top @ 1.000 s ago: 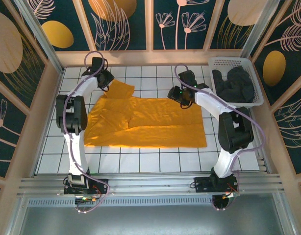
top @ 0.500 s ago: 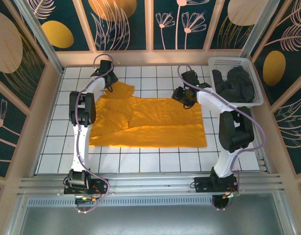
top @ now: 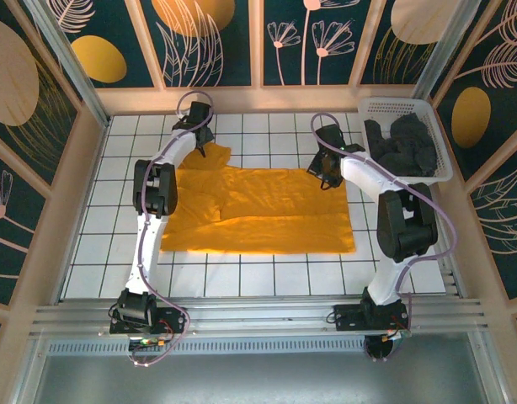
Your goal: Fold and stack the t-shirts
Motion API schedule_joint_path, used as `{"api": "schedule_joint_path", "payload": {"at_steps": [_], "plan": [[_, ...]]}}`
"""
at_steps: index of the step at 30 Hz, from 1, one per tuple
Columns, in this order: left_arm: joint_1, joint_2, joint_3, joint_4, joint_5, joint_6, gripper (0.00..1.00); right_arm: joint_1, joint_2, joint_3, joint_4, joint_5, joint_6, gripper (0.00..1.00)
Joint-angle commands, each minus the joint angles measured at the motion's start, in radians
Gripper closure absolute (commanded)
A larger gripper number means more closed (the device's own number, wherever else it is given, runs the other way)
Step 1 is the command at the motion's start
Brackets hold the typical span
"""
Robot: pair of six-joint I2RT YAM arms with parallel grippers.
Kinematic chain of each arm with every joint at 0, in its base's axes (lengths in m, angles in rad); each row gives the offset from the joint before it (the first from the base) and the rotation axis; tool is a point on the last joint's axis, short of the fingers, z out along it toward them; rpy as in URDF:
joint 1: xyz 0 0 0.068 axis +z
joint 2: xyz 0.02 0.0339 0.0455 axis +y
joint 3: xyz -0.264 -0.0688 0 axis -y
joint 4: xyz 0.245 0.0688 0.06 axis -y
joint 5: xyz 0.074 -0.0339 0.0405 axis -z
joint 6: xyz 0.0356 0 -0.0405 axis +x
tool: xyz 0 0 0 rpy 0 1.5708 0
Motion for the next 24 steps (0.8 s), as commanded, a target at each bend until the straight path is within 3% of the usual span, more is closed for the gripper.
{"api": "schedule_joint_path", "payload": {"at_steps": [1,4,5,13,24], "plan": [[-0.011,0.021,-0.089,-0.163,0.041,-0.016,0.69,-0.021,0.043,0.035,-0.038,0.066,0.039,0.46],[-0.011,-0.008,-0.089,-0.135,0.071,-0.009,0.96,-0.041,0.078,0.05,-0.03,0.063,0.039,0.46],[-0.011,-0.022,-0.089,-0.126,0.078,-0.009,1.0,-0.047,0.089,0.056,-0.028,0.065,0.038,0.46],[-0.013,-0.177,-0.121,-0.055,0.149,-0.033,1.0,-0.111,0.182,0.135,-0.034,0.094,0.014,0.46],[-0.016,-0.43,-0.406,0.097,0.275,-0.062,1.0,-0.15,0.34,0.296,-0.092,0.118,-0.053,0.47]]}}
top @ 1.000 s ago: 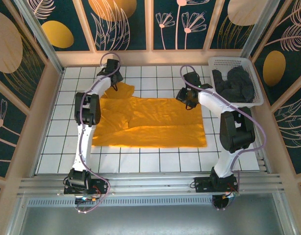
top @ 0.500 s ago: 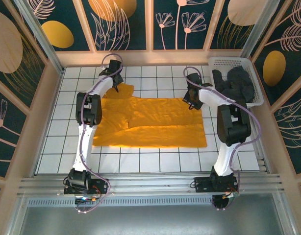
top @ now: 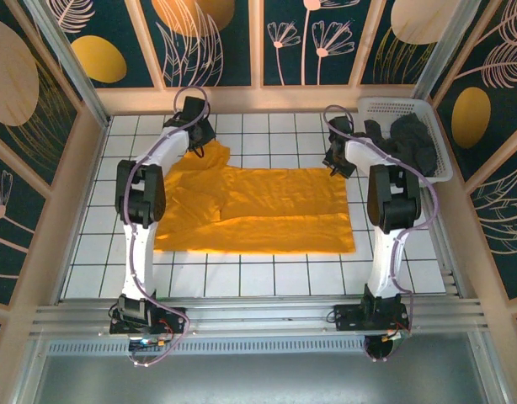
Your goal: Fold and stack the t-shirts
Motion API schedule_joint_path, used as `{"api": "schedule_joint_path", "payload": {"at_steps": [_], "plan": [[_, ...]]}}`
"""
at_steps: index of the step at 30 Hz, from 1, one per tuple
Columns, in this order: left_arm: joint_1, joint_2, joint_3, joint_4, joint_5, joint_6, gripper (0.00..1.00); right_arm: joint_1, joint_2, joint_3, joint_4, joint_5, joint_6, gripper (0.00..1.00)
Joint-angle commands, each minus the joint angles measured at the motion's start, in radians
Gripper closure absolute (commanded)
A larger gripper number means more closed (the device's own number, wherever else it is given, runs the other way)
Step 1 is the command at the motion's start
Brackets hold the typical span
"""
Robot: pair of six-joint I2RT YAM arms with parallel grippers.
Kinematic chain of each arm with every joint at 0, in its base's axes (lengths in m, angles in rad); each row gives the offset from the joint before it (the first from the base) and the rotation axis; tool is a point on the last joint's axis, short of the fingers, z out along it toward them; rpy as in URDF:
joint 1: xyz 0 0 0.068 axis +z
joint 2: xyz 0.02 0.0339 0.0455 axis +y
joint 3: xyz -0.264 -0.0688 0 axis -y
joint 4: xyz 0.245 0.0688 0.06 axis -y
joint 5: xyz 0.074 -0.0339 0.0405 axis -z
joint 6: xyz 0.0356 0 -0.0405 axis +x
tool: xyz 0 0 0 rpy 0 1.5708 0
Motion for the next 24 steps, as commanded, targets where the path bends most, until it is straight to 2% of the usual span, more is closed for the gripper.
{"api": "schedule_joint_path", "payload": {"at_steps": [1,7,12,19,20,23,24], "plan": [[-0.001,-0.097,-0.09,0.084,0.086,-0.028,1.0,-0.011,0.032,0.04,-0.059,0.04,-0.03,0.47],[-0.006,-0.181,-0.191,0.129,0.15,-0.033,1.0,-0.029,0.067,0.068,-0.035,0.03,-0.086,0.49],[-0.006,-0.219,-0.236,0.132,0.155,-0.034,1.0,-0.037,0.102,0.076,-0.039,0.002,-0.117,0.61],[-0.007,-0.245,-0.247,0.108,0.15,-0.036,1.0,-0.037,0.084,0.029,-0.025,-0.03,-0.093,0.62],[-0.007,-0.249,-0.25,0.102,0.15,-0.036,1.0,-0.036,0.081,0.027,-0.025,-0.033,-0.09,0.67],[-0.006,-0.265,-0.262,0.089,0.148,-0.042,1.0,-0.036,0.073,0.031,-0.025,-0.037,-0.088,0.94],[-0.006,-0.274,-0.268,0.086,0.149,-0.045,1.0,-0.036,0.064,0.036,-0.027,-0.038,-0.088,1.0]]}}
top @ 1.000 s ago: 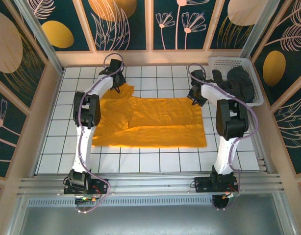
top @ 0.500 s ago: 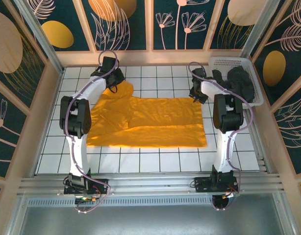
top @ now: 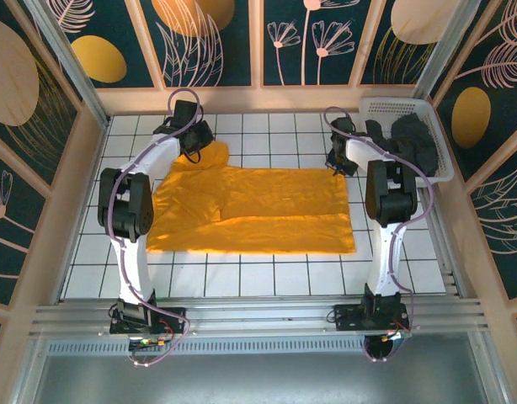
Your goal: Fold and stack the t-shirts
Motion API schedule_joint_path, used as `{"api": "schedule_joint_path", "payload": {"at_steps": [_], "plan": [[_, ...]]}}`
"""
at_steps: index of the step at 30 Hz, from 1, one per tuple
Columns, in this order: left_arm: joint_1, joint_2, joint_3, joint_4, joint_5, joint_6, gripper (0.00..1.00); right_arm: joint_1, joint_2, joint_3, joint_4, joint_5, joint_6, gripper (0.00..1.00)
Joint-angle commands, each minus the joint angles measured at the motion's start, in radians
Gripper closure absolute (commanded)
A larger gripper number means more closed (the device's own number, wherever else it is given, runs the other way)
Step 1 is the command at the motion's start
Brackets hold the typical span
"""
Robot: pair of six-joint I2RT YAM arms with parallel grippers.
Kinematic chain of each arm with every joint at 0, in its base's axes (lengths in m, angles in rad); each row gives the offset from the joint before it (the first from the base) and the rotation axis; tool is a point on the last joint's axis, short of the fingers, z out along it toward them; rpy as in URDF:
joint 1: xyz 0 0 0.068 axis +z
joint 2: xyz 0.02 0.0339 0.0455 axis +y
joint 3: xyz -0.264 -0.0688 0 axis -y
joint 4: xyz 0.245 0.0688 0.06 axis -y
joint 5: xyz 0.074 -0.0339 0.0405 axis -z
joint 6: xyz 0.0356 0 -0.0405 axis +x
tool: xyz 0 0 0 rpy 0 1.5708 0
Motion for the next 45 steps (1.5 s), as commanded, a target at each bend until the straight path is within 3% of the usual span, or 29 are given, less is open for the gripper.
{"api": "schedule_joint_path", "payload": {"at_steps": [1,9,16,24,30,36,45], "plan": [[-0.003,-0.069,-0.024,-0.016,0.007,-0.013,1.0,-0.004,-0.023,-0.015,-0.025,-0.026,0.001,1.0],[-0.002,-0.211,-0.131,-0.044,0.027,-0.017,1.0,-0.004,-0.188,-0.07,0.019,-0.053,-0.024,1.0],[-0.002,-0.5,-0.379,-0.103,-0.031,-0.079,1.0,-0.001,-0.378,-0.256,0.05,-0.091,-0.036,1.0],[-0.003,-0.996,-0.777,-0.246,-0.18,-0.358,1.0,0.005,-0.638,-0.534,0.045,-0.044,0.0,1.0],[-0.002,-1.266,-0.989,-0.361,-0.164,-0.524,1.0,0.005,-0.726,-0.713,0.049,-0.069,0.014,1.0],[-0.003,-1.364,-1.082,-0.393,-0.115,-0.638,1.0,0.007,-0.723,-0.771,0.044,-0.083,0.014,1.0],[-0.003,-1.361,-1.0,-0.524,-0.14,-0.663,1.0,0.008,-0.749,-0.76,-0.002,-0.045,0.015,1.0]]}}
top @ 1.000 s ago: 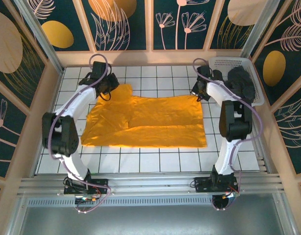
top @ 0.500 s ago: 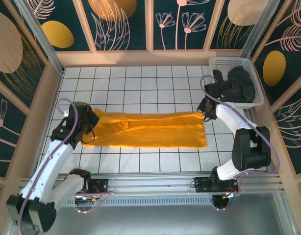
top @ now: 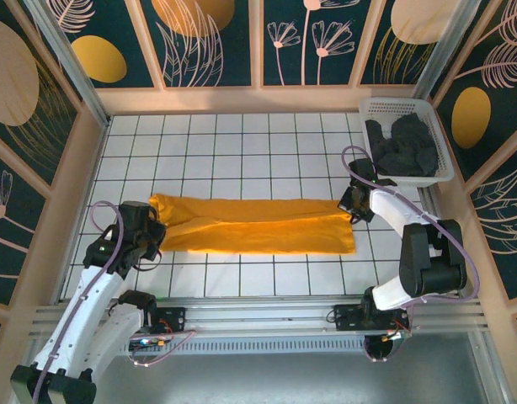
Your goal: Fold and stack the t-shirts
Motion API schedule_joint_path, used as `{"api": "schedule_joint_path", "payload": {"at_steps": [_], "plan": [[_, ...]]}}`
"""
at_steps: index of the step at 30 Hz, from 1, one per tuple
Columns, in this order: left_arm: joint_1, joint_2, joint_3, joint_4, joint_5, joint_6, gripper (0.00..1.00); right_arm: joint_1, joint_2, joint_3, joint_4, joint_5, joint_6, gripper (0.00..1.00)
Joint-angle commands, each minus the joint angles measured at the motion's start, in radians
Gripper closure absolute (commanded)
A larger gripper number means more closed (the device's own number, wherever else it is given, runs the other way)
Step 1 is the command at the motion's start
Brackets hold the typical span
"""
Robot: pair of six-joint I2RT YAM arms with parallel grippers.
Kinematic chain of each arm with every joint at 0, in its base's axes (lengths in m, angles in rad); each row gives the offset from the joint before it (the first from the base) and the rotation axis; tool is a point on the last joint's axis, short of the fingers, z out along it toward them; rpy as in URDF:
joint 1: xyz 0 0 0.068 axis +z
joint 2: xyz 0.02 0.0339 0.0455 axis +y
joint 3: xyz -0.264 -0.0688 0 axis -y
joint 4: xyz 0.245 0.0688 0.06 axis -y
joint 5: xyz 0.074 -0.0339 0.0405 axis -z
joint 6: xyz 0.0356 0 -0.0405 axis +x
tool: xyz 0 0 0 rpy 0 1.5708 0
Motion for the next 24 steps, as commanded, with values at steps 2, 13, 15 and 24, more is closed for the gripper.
{"api": "schedule_joint_path", "payload": {"at_steps": [2,13,15,24], "plan": [[-0.003,-0.007,0.011,-0.109,0.009,-0.045,1.0,0.009,-0.046,0.0,-0.054,0.047,0.019,1.0],[-0.003,-0.082,-0.07,-0.17,0.039,-0.095,1.0,0.022,-0.078,-0.055,-0.068,0.08,0.045,1.0],[-0.002,-0.092,-0.097,-0.171,0.05,-0.098,1.0,0.022,-0.075,-0.061,-0.068,0.082,0.05,1.0],[-0.003,-0.105,-0.166,-0.131,0.095,-0.096,1.0,0.032,-0.107,-0.02,-0.075,0.097,0.073,0.59]]}}
